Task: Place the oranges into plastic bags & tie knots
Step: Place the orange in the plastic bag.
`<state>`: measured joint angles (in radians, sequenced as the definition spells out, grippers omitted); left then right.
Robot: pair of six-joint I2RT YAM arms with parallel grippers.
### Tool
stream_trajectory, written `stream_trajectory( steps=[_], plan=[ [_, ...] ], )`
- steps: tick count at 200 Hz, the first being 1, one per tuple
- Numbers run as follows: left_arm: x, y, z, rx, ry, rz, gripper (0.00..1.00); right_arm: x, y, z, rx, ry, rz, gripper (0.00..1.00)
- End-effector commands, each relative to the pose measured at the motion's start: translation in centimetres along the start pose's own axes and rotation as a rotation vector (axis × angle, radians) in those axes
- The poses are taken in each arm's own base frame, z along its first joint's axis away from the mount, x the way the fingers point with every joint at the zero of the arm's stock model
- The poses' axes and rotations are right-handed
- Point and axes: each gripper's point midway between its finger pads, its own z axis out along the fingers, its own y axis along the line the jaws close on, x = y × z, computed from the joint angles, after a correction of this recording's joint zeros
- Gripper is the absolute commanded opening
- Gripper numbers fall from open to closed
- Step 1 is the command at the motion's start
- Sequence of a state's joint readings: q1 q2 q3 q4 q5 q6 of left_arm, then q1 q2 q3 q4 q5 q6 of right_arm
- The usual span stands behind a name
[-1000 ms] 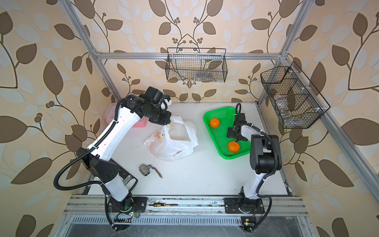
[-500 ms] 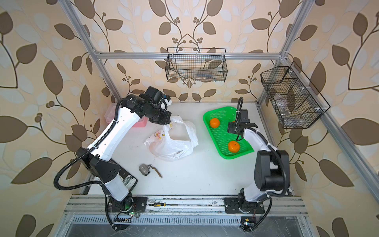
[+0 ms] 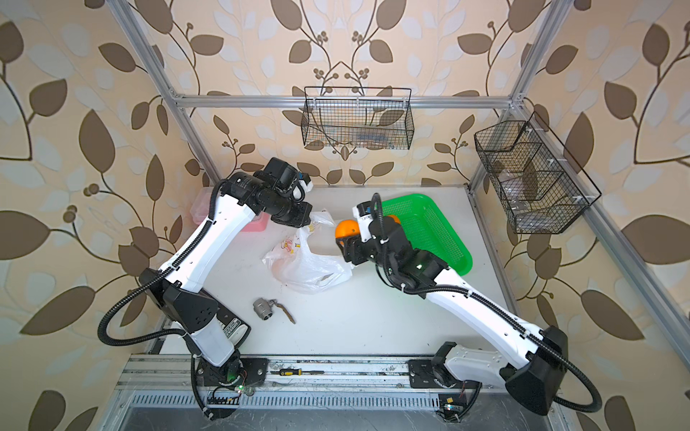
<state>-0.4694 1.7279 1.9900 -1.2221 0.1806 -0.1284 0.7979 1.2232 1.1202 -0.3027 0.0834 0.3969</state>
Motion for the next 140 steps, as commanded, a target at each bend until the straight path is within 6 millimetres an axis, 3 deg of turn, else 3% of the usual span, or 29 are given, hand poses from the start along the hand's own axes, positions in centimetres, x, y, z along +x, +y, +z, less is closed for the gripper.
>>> stream_trajectory(
  steps=[1, 21, 37, 41, 80, 97, 114, 140],
  plan=[
    [-0.4, 0.2, -1.5, -0.004, -0.043, 0.013, 0.00, -0.7, 3.4, 2.1, -0.035, -0.040, 0.015, 0.71],
    [-0.3, 0.1, -1.6, 0.000, -0.043, 0.012, 0.00, -0.1, 4.1, 4.9, -0.026, -0.013, 0.016, 0.71],
    [-0.3, 0.1, -1.7, 0.000, -0.046, 0.013, 0.00, 0.7, 3.1, 7.2, 0.031, 0.004, 0.008, 0.71],
    [-0.3, 0.1, -1.7, 0.001, -0.044, 0.014, 0.00, -0.3, 3.4, 7.4, 0.030, -0.016, 0.010, 0.71],
    [-0.2, 0.1, -2.0, -0.001, -0.049, 0.017, 0.00, -0.6, 0.7, 11.4, 0.105, -0.017, 0.044, 0.72],
    [-0.2, 0.1, -2.1, -0.002, -0.052, 0.017, 0.00, -0.3, 0.7, 13.0, 0.062, 0.007, 0.059, 0.80],
    [-0.2, 0.1, -2.1, -0.005, -0.051, 0.018, 0.00, -0.5, 1.1, 13.2, 0.043, 0.018, 0.046, 0.90],
    [-0.2, 0.2, -2.0, -0.007, -0.053, 0.018, 0.00, -1.1, 1.0, 11.2, 0.075, 0.000, 0.013, 0.98]
  ],
)
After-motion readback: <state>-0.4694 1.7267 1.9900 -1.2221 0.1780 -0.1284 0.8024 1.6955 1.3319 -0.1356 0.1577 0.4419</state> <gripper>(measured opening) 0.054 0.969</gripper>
